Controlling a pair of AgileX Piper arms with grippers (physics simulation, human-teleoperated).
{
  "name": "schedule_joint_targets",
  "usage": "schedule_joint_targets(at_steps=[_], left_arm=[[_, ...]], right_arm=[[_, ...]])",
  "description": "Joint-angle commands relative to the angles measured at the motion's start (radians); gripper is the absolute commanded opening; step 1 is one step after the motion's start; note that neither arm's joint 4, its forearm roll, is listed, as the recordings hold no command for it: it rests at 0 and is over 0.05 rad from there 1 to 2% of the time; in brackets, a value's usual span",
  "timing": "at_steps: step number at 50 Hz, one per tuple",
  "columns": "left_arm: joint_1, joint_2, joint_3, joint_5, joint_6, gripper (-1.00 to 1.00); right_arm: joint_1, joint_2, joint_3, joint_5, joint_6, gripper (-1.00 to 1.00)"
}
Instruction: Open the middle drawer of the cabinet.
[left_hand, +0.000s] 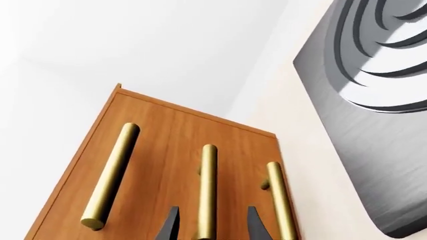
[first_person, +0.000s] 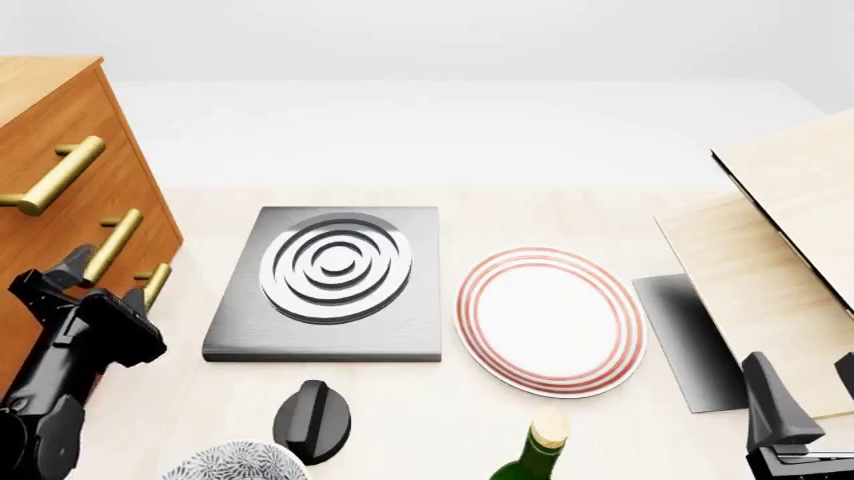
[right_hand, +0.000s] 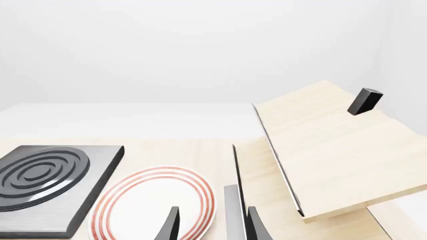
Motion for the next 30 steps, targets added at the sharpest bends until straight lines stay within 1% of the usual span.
schedule_joint_targets(at_steps=[1, 9, 10, 30], left_arm=[[0.044, 0.030, -0.024, 0.000, 0.007, 1.00], [0.052, 0.018, -0.011, 0.000, 0.009, 1.00], [0.047, 0.015, -0.007, 0.000, 0.008, -1.00], [-0.029, -0.016, 0.049, 0.000, 0.037, -1.00]], right_arm=[[0.000, 0.000, 0.000, 0.000, 0.000, 1.00], [0.000, 0.000, 0.000, 0.001, 0.000, 1.00], [0.000, 0.000, -0.001, 0.001, 0.000, 1.00], [0.000, -0.001, -0.001, 0.001, 0.000, 1.00]])
